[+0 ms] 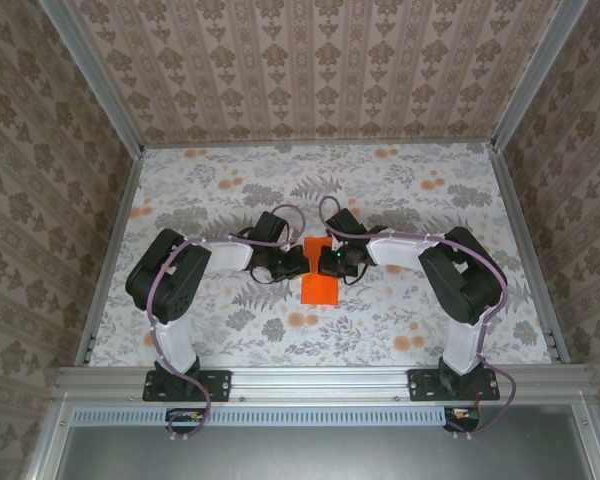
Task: Fold a paper plane with a square sheet of paper (pick it up from the middle)
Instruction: Fold the square sheet of paper in half at the center of the table.
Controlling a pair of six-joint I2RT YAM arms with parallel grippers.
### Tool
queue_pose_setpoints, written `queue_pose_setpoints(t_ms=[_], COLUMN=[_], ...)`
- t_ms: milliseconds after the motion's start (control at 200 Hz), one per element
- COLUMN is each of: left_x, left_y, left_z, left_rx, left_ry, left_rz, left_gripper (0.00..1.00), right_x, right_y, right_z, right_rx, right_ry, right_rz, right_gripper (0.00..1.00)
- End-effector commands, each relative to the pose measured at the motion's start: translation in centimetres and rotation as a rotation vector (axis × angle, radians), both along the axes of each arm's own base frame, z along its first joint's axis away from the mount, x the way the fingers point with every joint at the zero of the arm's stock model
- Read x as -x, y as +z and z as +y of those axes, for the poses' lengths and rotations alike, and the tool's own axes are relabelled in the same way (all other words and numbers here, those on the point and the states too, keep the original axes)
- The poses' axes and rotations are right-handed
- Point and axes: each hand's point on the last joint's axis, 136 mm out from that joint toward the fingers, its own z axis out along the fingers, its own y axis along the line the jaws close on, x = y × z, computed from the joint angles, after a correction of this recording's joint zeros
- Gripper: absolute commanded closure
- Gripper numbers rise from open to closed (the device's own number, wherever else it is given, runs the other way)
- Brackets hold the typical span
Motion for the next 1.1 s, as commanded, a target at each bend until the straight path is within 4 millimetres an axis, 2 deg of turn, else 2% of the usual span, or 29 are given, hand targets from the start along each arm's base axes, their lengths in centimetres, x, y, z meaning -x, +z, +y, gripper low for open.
queue_pose_setpoints(t_ms=[0,185,310,400,540,665,800,870,975,1095], left_x=[7.5,7.9,8.0,8.0,7.9,7.8,7.6,7.7,7.8,8.1], left_y=[-9.4,-9.9,-10.0,-9.9,-9.7,-9.7,-9.5,-9.4,-9.4,-9.5], left_z=[8.8,9.7,9.7,9.6,9.5,9.3,9.2,9.1,9.2,9.2], left_rx=[-0.428,-0.445,-0.439,-0.433,-0.426,-0.419,-0.417,-0.417,-0.422,-0.426], left_ry=[0.051,0.07,0.069,0.066,0.058,0.053,0.047,0.047,0.042,0.042], left_rz=[0.291,0.307,0.308,0.305,0.3,0.296,0.292,0.291,0.292,0.298], left_gripper=[1.0,1.0,1.0,1.0,1.0,1.0,1.0,1.0,1.0,1.0], right_x=[2.5,3.0,2.5,1.8,0.4,-0.4,-1.2,-1.7,-1.9,-1.7], right_y=[-3.1,-3.3,-2.5,-1.2,2.1,3.9,3.9,3.2,1.6,-0.1], right_z=[-4.3,-6.6,-7.5,-7.7,-6.5,-3.5,0.1,1.1,1.4,0.3], right_rx=[0.122,0.119,0.116,0.111,0.024,-0.068,-0.174,-0.209,-0.208,-0.179], right_ry=[-0.023,-0.042,-0.06,-0.069,-0.071,-0.016,0.04,0.045,0.045,0.027], right_rz=[0.092,0.086,0.058,0.014,-0.098,-0.141,-0.126,-0.106,-0.072,-0.046], right_gripper=[0.96,0.98,0.99,1.0,1.0,1.0,1.0,1.0,1.0,1.0])
